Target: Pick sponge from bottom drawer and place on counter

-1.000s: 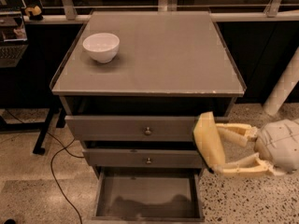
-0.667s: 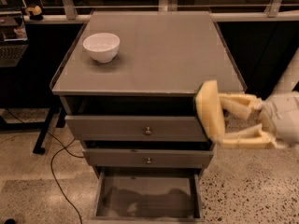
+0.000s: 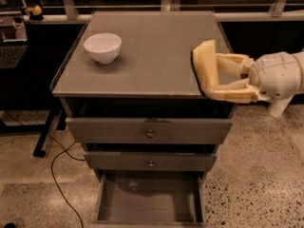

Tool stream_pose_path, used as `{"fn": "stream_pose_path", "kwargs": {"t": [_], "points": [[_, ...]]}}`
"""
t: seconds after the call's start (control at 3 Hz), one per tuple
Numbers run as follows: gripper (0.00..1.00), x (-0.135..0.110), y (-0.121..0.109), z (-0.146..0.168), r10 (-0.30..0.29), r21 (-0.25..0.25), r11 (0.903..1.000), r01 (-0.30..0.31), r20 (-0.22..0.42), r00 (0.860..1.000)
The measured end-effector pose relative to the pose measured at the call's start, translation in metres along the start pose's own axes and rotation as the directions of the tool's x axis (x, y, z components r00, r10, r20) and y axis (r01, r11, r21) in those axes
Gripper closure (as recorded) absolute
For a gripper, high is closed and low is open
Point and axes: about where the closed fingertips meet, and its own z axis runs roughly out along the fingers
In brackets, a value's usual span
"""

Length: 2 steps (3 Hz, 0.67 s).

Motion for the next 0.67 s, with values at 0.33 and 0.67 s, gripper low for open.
{"fn": "stream_pose_path", "kwargs": {"t": [0.33,0.67], "points": [[1.0,-0.0029,-0.0033,0.0022,-0.007,-0.001,1.0,0.007,0.002,1.0],[1.0,-0.0018,-0.0113,-0.0021,-0.028,0.048,0.9984,0.029,-0.018,0.999]]}}
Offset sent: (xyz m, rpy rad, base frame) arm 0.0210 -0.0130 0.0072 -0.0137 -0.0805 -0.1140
